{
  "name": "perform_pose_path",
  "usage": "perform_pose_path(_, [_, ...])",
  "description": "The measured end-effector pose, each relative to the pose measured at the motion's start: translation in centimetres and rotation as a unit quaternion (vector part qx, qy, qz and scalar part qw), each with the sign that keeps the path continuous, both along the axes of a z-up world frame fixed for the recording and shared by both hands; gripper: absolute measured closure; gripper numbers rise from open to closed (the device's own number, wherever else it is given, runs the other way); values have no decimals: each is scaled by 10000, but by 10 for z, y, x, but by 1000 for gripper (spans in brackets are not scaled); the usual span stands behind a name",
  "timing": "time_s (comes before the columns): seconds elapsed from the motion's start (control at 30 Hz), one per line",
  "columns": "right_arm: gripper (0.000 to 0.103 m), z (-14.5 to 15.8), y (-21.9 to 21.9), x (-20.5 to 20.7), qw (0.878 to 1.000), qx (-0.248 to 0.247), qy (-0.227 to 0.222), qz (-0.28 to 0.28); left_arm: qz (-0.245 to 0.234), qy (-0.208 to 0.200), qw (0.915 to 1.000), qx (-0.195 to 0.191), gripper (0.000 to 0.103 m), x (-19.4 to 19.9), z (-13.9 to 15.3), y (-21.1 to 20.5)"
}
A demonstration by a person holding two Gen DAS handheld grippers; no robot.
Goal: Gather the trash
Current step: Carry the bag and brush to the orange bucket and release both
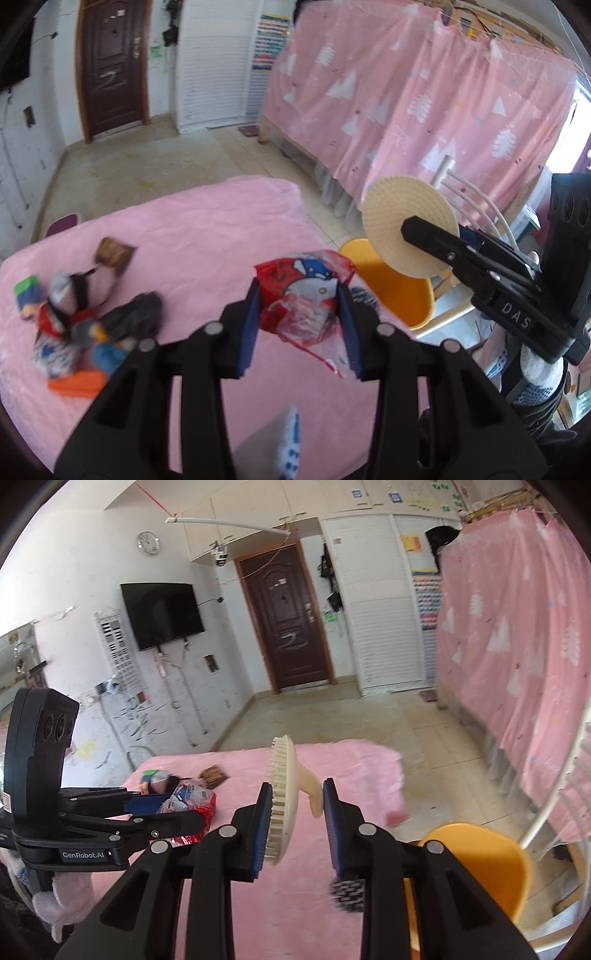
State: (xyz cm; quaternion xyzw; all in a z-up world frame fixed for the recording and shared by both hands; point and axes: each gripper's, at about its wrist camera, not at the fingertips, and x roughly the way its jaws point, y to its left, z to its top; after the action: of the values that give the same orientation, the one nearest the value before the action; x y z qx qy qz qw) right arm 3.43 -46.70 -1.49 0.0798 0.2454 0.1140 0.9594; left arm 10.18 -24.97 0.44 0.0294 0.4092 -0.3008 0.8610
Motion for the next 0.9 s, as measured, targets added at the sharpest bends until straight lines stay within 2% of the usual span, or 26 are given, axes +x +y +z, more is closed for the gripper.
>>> perform_pose_path(0.4, [86, -27, -122, -12, 9928, 67, 49, -1199, -825, 578, 9944, 313, 65, 31, -34, -171])
perform_pose_path(0.47, [86, -33, -135, -14, 9910, 116, 65, -1332, -890, 704, 9930, 322, 55, 35, -41, -191])
perform_pose_path(0.5, [86, -34, -140, -14, 9906, 137, 76, -1361, -884, 779, 9925, 316, 39, 38, -45, -199])
perform_pose_path(0.53, [86, -37, -144, -13, 9902, 170, 98, -1385, -865, 885, 9920, 237, 26, 41, -48, -203])
perform_pose_path(0.57, [86, -41, -148, -12, 9897, 183, 133, -1416, -820, 956, 9919, 180, 24, 44, -50, -203])
perform_pose_path(0.7, [86, -57, -150, -10, 9887, 77, 297, -1468, -663, 1018, 9923, 259, 24, 46, -55, -205])
perform_pose_path(0.9, [85, -77, -148, 13, 9872, -71, 578, -1484, -389, 876, 9951, 237, 24, 39, -43, -174])
